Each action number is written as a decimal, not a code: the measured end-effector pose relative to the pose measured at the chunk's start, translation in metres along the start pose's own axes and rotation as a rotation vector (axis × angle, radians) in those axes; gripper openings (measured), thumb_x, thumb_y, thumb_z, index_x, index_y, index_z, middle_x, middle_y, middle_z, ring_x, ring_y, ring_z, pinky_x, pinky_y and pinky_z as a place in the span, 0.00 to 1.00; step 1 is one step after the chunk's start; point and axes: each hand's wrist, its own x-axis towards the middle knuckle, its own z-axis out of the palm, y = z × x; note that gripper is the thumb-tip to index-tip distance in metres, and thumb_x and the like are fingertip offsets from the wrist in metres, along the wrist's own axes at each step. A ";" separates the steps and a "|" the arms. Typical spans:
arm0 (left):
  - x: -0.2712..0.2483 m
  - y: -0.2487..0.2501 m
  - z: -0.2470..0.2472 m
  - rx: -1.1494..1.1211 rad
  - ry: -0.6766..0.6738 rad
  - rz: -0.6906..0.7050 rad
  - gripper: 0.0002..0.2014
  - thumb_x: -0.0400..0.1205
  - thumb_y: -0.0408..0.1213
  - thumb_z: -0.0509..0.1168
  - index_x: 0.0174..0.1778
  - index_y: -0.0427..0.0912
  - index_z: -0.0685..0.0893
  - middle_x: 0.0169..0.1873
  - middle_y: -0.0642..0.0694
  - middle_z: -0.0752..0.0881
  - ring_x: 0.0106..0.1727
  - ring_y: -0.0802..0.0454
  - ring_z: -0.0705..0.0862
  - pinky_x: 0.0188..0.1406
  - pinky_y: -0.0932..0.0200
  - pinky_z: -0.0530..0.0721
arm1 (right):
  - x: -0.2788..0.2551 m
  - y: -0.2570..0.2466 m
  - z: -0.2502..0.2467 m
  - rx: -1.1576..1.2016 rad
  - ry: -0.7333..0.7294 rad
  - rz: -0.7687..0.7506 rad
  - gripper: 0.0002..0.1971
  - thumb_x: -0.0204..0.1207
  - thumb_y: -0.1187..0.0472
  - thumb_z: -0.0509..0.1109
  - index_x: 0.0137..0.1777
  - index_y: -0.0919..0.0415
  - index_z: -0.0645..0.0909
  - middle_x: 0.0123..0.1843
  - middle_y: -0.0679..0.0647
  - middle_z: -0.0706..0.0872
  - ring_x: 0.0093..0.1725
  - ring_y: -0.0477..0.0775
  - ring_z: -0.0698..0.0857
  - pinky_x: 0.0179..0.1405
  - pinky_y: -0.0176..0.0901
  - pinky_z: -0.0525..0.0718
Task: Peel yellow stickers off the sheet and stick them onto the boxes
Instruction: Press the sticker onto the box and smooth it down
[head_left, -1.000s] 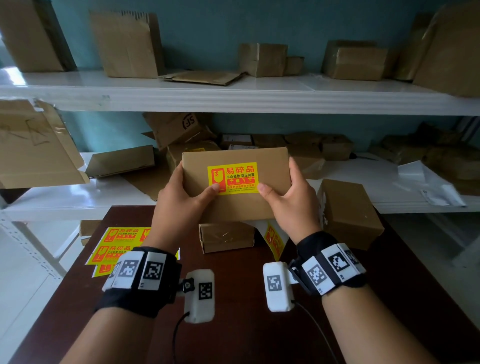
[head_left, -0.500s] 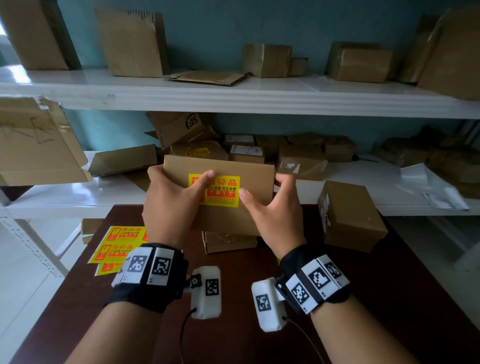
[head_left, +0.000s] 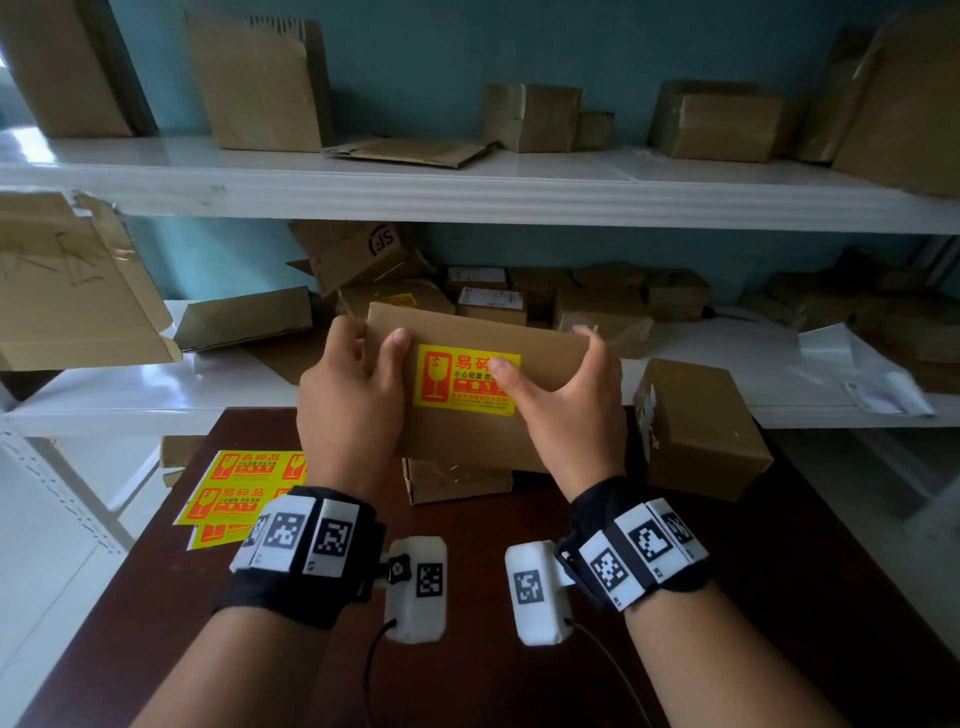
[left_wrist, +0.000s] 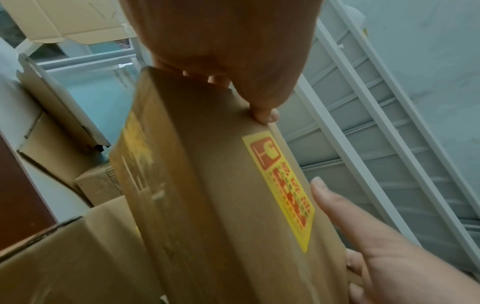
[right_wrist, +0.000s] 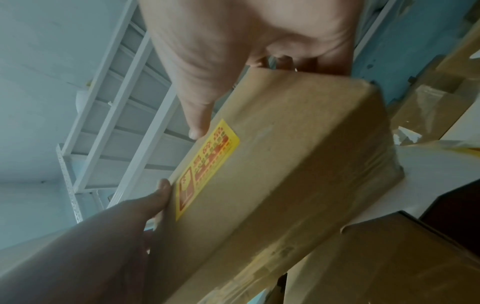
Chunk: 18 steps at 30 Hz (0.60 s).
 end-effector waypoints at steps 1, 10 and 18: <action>0.000 0.001 0.001 -0.013 -0.006 0.014 0.16 0.85 0.56 0.63 0.55 0.47 0.80 0.54 0.46 0.89 0.55 0.43 0.87 0.44 0.52 0.79 | 0.002 0.000 -0.002 0.004 0.009 0.007 0.51 0.64 0.28 0.76 0.82 0.50 0.62 0.78 0.48 0.71 0.70 0.47 0.77 0.54 0.44 0.78; -0.010 0.005 0.007 -0.118 -0.037 0.075 0.15 0.85 0.56 0.62 0.57 0.49 0.82 0.54 0.50 0.90 0.53 0.54 0.89 0.49 0.51 0.87 | 0.014 0.005 -0.009 0.090 0.085 0.058 0.49 0.63 0.36 0.82 0.79 0.54 0.67 0.75 0.50 0.75 0.69 0.48 0.76 0.54 0.41 0.74; -0.007 0.002 0.007 -0.157 -0.068 0.044 0.15 0.86 0.54 0.61 0.60 0.48 0.81 0.55 0.52 0.89 0.51 0.60 0.86 0.40 0.67 0.80 | 0.021 0.014 -0.011 0.160 0.092 0.014 0.39 0.69 0.40 0.81 0.78 0.50 0.72 0.65 0.50 0.84 0.60 0.49 0.86 0.58 0.51 0.90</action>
